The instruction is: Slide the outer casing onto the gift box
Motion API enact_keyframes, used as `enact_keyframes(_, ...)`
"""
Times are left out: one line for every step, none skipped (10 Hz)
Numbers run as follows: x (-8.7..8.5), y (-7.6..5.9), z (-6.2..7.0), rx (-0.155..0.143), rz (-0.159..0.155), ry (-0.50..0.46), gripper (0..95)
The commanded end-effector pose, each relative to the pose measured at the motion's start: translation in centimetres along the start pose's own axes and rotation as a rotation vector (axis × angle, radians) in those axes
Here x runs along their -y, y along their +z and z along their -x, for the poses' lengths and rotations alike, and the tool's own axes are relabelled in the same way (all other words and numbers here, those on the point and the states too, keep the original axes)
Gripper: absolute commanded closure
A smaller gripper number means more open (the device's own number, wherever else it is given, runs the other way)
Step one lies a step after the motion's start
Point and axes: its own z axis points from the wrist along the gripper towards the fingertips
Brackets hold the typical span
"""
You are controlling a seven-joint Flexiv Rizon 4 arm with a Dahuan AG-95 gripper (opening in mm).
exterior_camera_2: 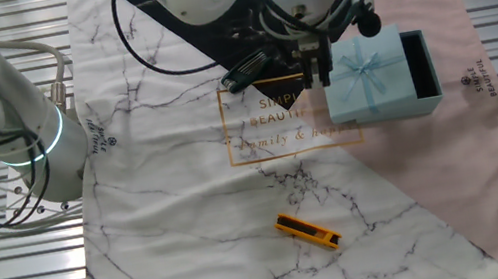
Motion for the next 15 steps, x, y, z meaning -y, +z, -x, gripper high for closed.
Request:
enact_keyframes(0.1, 0.3, 0.1, 0.011, -0.002, 0.0, 95.0)
enact_keyframes(0.1, 0.3, 0.1, 0.011, -0.002, 0.0, 95.0)
enact_keyframes(0.1, 0.3, 0.1, 0.012, -0.002, 0.0, 95.0)
enact_keyframes(0.1, 0.4, 0.0, 0.014, -0.002, -0.001, 95.0)
enact_keyframes(0.1, 0.6, 0.0, 0.016, -0.003, -0.001, 95.0)
enact_keyframes(0.1, 0.8, -0.1, 0.019, -0.002, -0.001, 95.0)
enact_keyframes(0.1, 0.9, -0.1, 0.019, -0.002, 0.001, 95.0)
enact_keyframes(0.1, 0.9, -0.1, 0.021, -0.002, 0.001, 95.0)
enact_keyframes(0.1, 1.0, -0.1, 0.021, -0.002, 0.001, 95.0)
enact_keyframes(0.1, 1.1, -0.1, 0.021, -0.004, 0.002, 95.0)
enact_keyframes(0.0, 1.4, -0.2, 0.022, -0.004, 0.002, 95.0)
enact_keyframes(0.0, 1.7, -0.3, 0.025, -0.007, 0.001, 95.0)
enact_keyframes(0.0, 2.0, -0.4, 0.027, -0.006, 0.0, 95.0)
enact_keyframes(0.0, 2.0, -0.4, 0.025, -0.008, -0.001, 95.0)
enact_keyframes(0.0, 2.0, -0.4, 0.026, -0.007, -0.003, 95.0)
